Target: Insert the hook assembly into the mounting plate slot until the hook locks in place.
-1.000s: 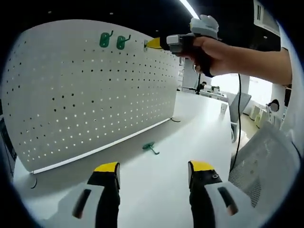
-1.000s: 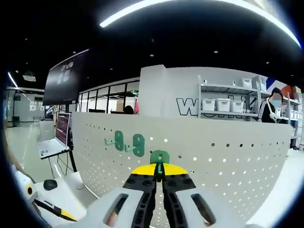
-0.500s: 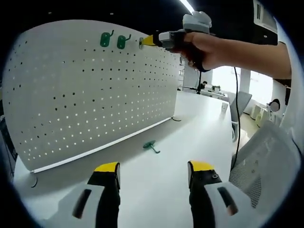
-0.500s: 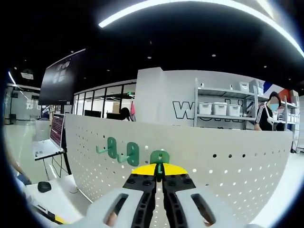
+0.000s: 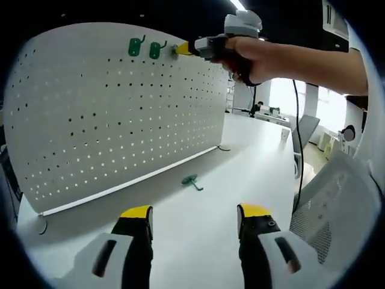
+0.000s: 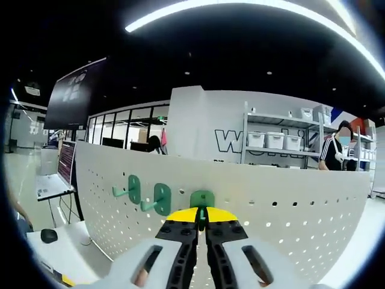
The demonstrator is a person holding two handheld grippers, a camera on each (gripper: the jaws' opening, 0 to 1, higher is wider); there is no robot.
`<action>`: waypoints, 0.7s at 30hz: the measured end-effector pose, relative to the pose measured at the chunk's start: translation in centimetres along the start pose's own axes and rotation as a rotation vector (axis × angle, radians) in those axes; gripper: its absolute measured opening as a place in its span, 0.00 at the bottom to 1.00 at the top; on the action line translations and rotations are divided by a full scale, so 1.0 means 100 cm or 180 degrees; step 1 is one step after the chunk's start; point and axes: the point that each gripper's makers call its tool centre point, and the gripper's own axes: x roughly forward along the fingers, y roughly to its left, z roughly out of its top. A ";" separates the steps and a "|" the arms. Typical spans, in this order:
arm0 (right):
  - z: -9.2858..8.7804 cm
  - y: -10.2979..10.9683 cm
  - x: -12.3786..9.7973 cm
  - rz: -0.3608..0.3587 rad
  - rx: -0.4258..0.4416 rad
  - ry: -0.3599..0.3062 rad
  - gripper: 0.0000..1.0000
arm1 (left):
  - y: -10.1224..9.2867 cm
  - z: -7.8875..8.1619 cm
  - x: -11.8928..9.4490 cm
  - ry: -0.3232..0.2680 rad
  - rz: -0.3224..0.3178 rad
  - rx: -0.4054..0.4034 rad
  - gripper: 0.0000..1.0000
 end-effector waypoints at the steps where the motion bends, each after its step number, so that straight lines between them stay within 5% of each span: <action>1: 0.000 0.000 0.000 -0.0001 0.0006 0.0004 0.01 | 0.000 -0.001 0.000 0.0006 0.0000 0.0003 0.58; 21: 0.000 0.002 0.005 -0.0123 -0.0027 0.0039 0.01 | 0.001 -0.005 -0.001 0.0034 0.0003 -0.0040 0.57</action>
